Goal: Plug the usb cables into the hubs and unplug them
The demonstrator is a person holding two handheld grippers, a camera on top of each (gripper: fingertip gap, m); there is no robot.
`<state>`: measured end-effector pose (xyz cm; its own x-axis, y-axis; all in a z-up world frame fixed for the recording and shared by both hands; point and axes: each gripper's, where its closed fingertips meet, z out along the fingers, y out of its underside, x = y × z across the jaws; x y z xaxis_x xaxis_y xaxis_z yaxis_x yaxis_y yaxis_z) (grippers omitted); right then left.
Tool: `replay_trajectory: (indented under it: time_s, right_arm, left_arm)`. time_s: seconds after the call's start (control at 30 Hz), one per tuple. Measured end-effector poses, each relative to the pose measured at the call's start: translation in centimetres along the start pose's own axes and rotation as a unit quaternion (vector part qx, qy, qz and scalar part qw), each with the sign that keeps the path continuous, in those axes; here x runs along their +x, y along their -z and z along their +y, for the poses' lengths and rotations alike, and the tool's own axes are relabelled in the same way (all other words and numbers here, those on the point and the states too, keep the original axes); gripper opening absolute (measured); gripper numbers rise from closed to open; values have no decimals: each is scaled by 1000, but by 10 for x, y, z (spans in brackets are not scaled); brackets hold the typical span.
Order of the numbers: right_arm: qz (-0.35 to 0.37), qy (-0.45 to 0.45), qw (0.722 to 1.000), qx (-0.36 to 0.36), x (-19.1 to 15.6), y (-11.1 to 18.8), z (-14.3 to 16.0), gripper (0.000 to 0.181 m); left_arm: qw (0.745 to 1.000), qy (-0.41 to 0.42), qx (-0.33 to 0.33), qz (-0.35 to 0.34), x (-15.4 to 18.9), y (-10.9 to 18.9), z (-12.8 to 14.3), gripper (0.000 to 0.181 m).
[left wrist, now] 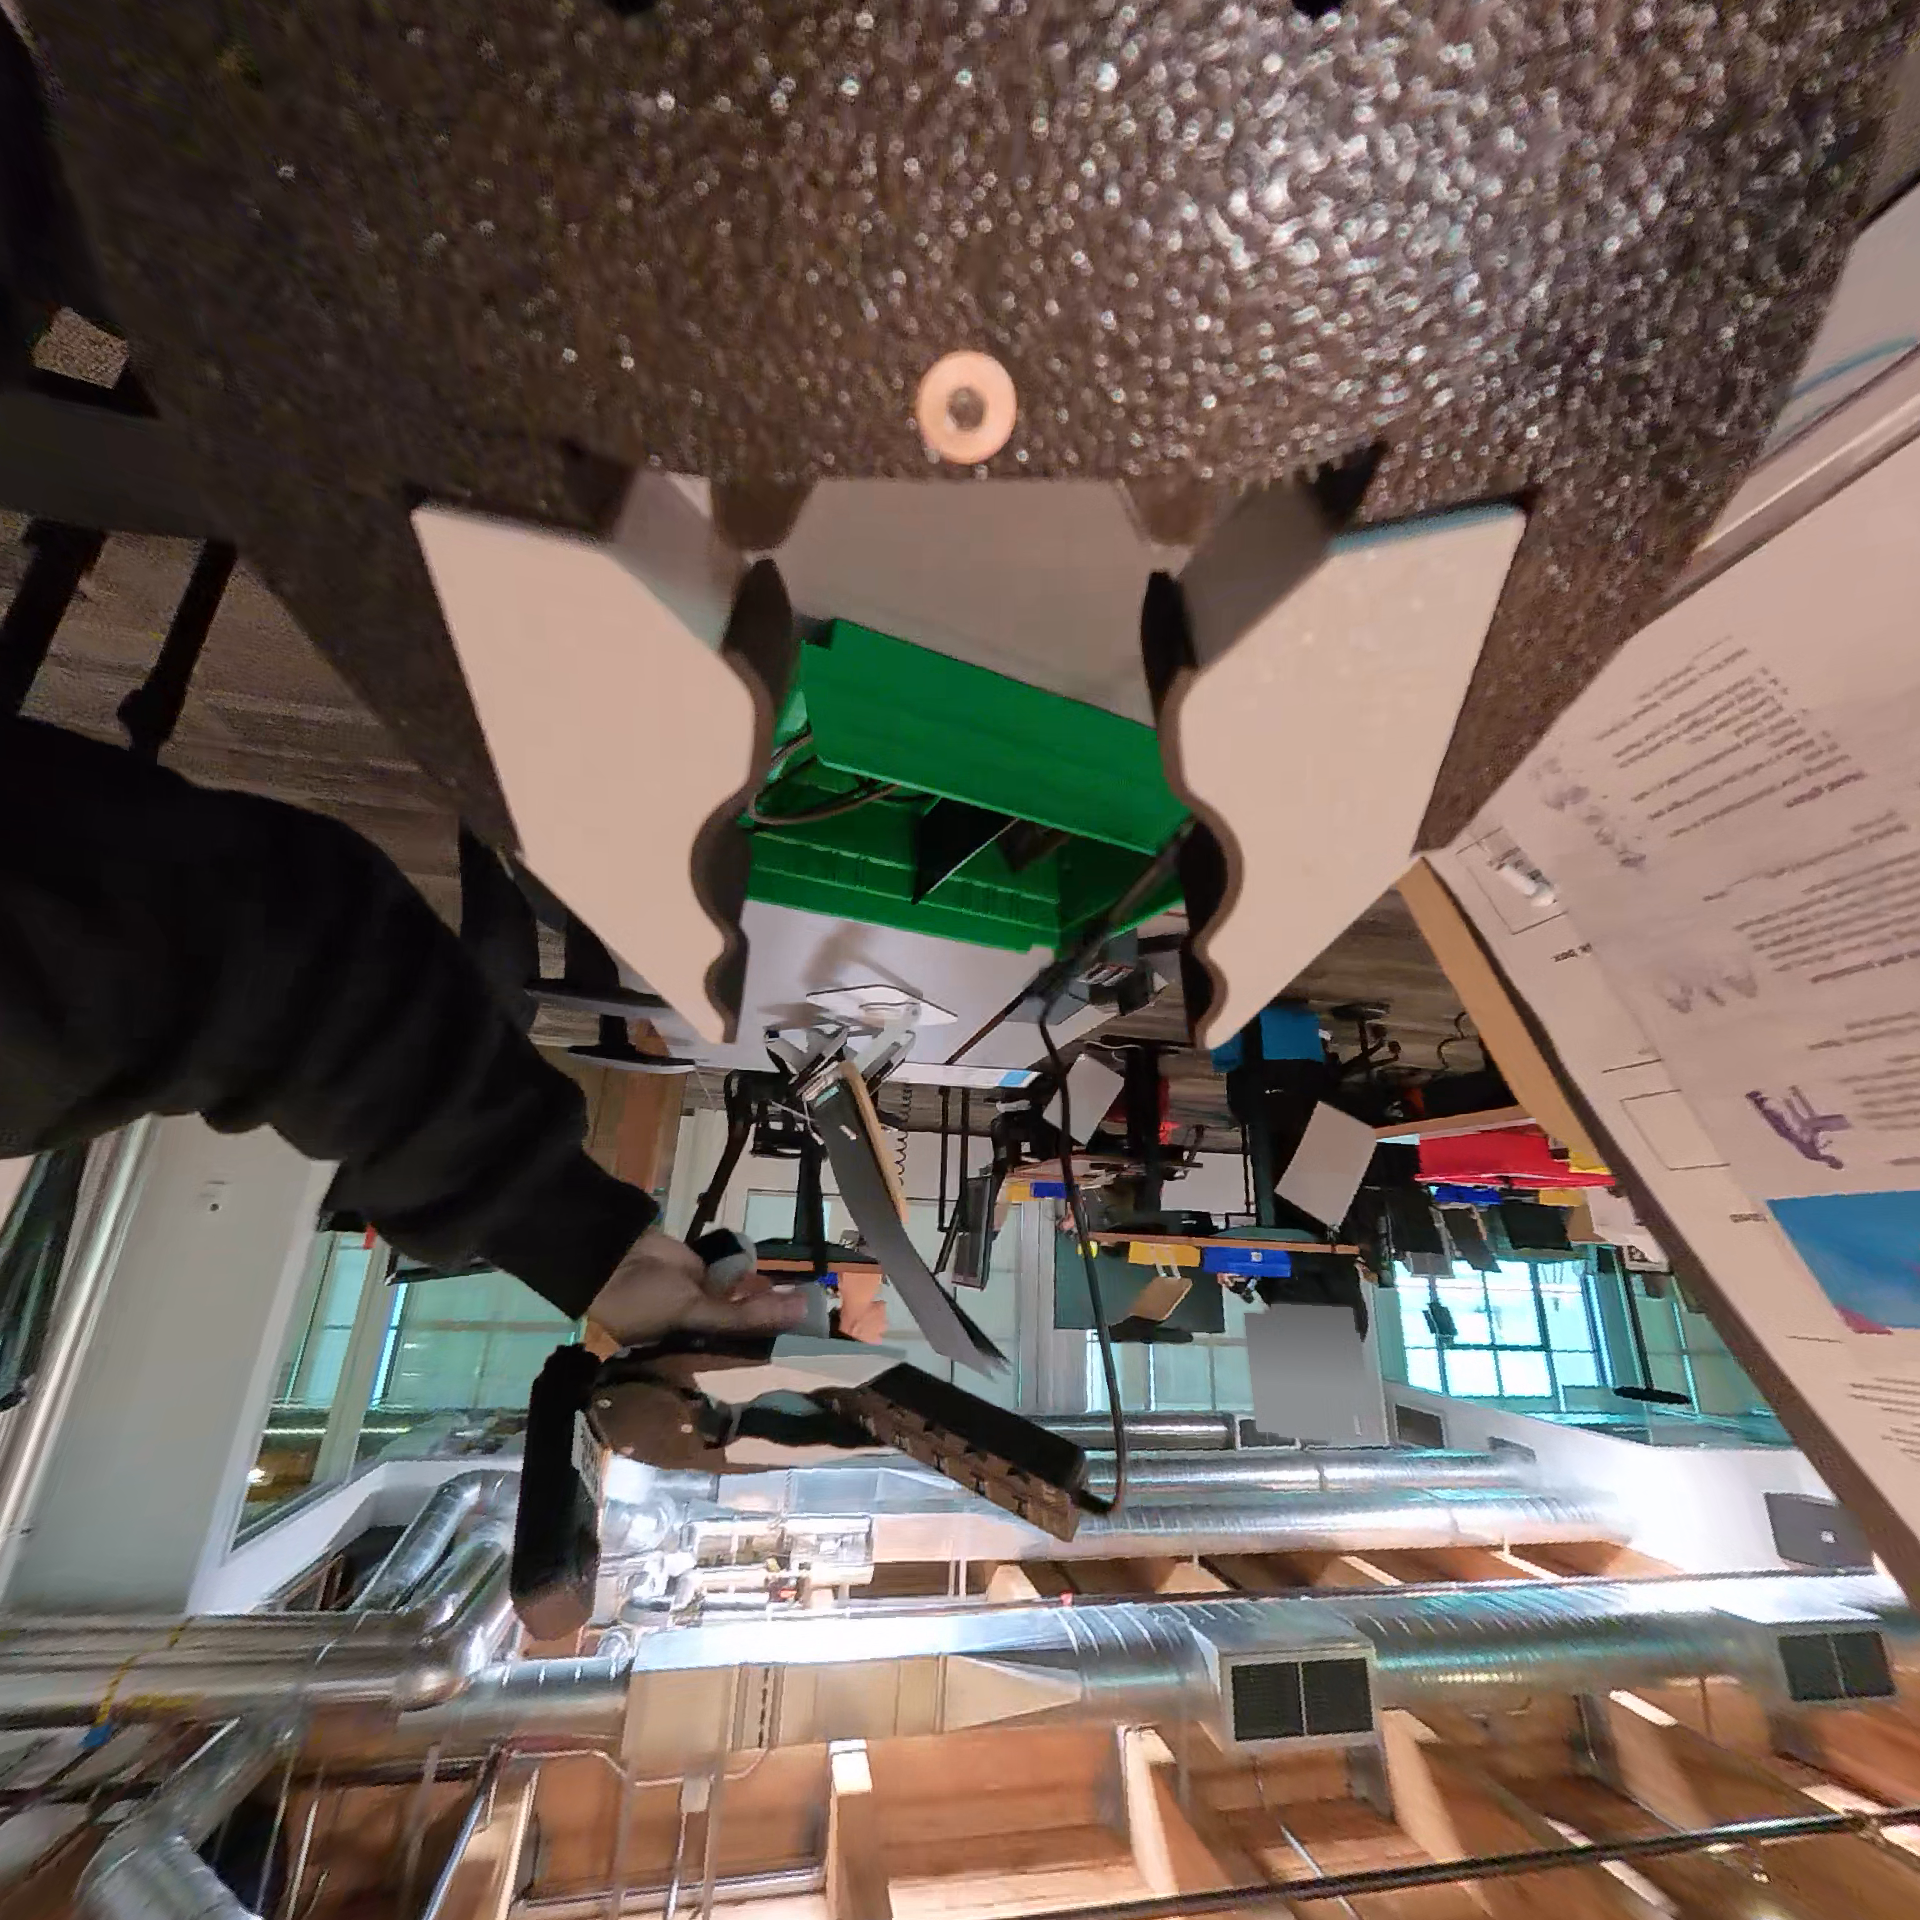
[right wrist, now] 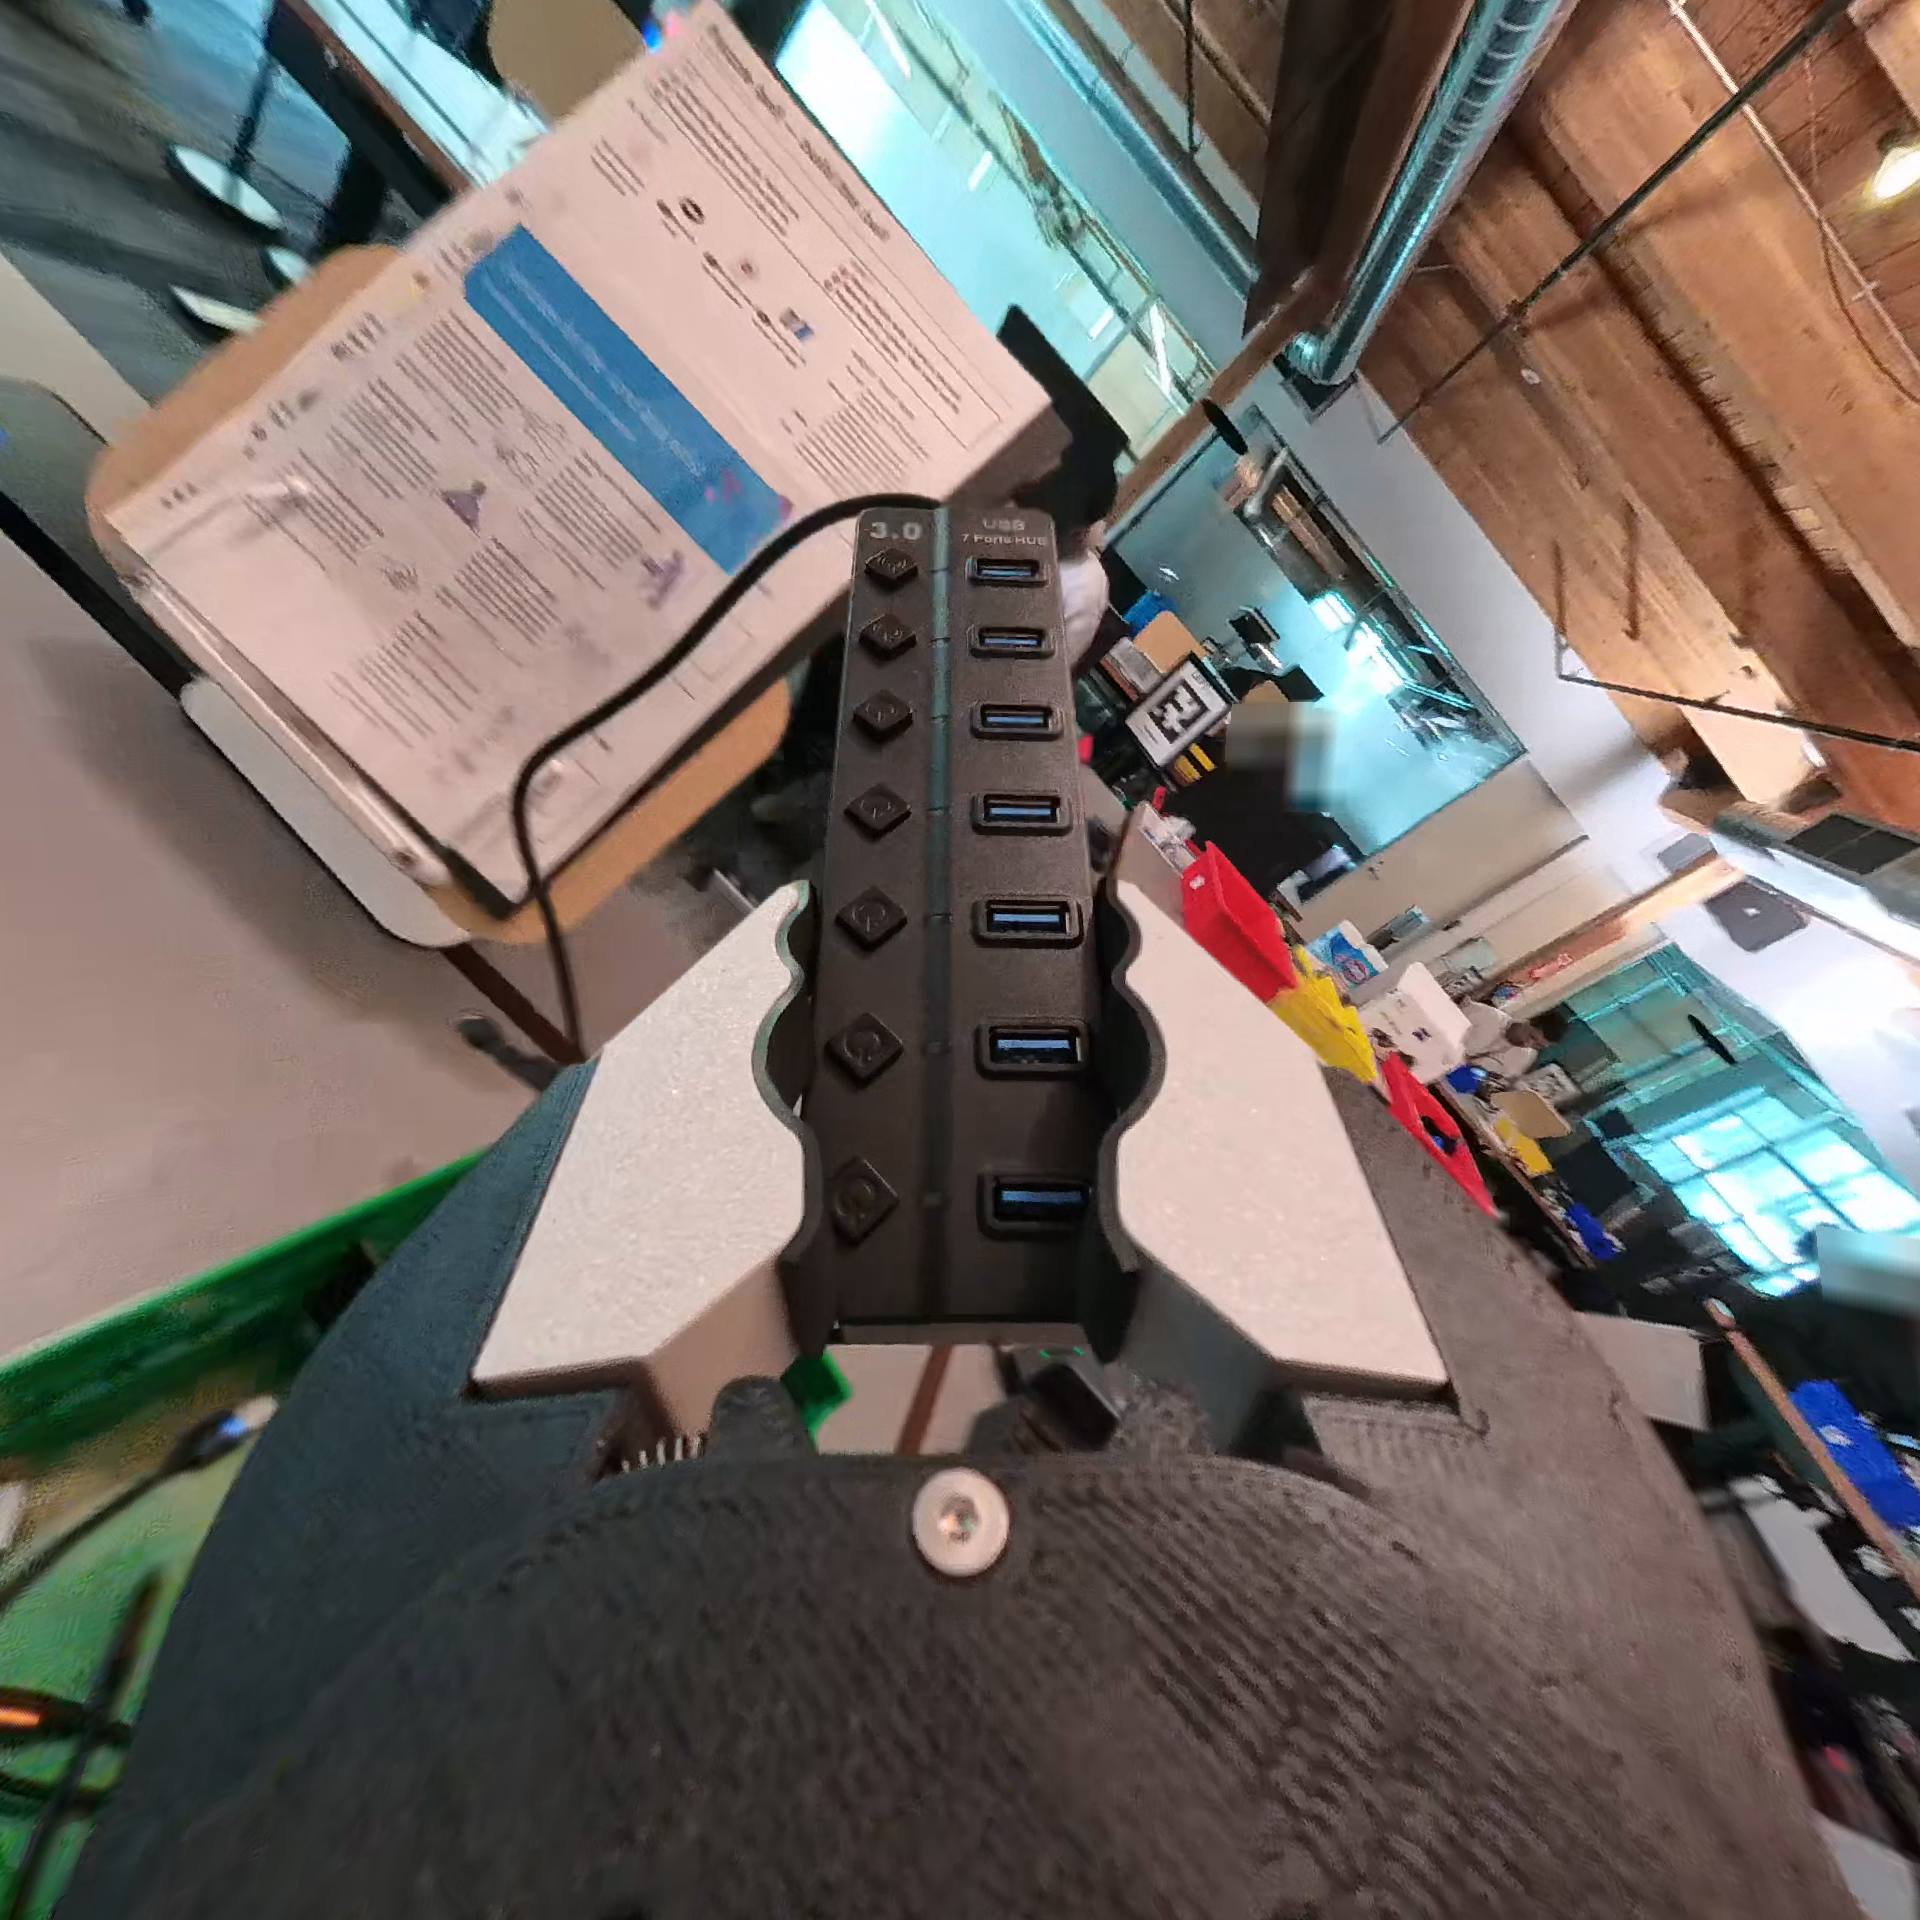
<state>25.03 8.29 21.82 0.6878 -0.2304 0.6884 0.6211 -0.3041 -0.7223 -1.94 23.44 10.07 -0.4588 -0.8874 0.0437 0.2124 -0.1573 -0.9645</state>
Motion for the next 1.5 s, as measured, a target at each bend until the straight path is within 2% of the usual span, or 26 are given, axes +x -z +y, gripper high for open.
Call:
replay_trajectory:
  time_s: [0.2, 0.33, 0.57, 0.67, 0.83, 0.9, 1.0, 1.03, 1.13, 1.3, 1.37, 1.4, 1.5]
  right_arm:
    - [30, 15, 999, -40, 36, 3, 20, 53]
    - [27, 8, 996, -79, 40, -2, 50, 53]
    - [-40, 24, 984, -173, -14, -26, 131, 53]
    - [-45, 30, 982, -182, -23, -42, 142, 53]
    - [-21, 118, 968, -222, -4, -61, 152, 53]
    - [-64, 127, 961, -237, -18, -65, 162, 53]
    - [-201, 124, 933, -272, -72, -60, 192, 53]
    - [-224, 127, 920, -295, -87, -58, 205, 53]
    - [-214, 151, 895, -360, -109, -64, 243, 54]
    - [-221, 116, 871, -423, -129, -70, 291, 53]
    - [-215, 99, 884, -402, -132, -68, 290, 58]
    - [-204, 90, 894, -389, -130, -65, 284, 55]
    - [-159, 43, 920, -355, -121, -38, 257, 57]
  left_arm:
    - [1000, -8, -18, -7, -7, 4, 7, 81]
    - [1000, 2, -25, 5, -4, -3, 15, 82]
    - [998, -15, -56, 22, 5, -12, 28, 82]
    - [997, -17, -71, 19, 4, -15, 36, 82]
    - [996, -19, -87, 22, 5, -17, 43, 82]
    - [995, -22, -95, 20, 4, -18, 46, 82]
    - [995, -18, -99, 19, 2, -18, 50, 81]
    - [995, -16, -101, 19, 1, -19, 52, 81]
    - [994, -12, -106, 22, 1, -21, 56, 81]
    - [991, -13, -132, 34, 8, -27, 67, 80]
    - [988, -23, -150, 34, 10, -27, 72, 80]
    - [986, -27, -159, 32, 11, -27, 75, 80]
    - [984, -25, -178, 17, 11, -29, 84, 78]
